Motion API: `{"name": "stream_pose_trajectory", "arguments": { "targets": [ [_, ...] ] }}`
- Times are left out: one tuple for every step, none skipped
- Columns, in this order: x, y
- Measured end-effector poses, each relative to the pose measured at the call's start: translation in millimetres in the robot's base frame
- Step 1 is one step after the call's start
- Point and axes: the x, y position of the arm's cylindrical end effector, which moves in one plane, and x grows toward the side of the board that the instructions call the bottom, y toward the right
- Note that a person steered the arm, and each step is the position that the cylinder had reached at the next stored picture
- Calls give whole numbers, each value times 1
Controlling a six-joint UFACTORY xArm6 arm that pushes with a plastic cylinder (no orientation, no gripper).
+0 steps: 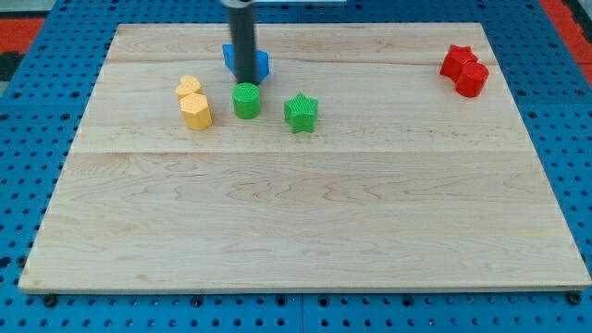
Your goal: Separate the blue cube from the blue triangle
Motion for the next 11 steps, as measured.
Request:
{"name": "stream_pose_trajectory", "arguments": {
  "targets": [
    [0, -44],
    [-11, -61],
    [-27, -48],
    [-33, -10],
    [-33, 52],
    [-33, 97],
    [-21, 109],
    [-14, 142],
    [-41, 206],
    [-91, 258],
    [-73, 230]
  ]
}}
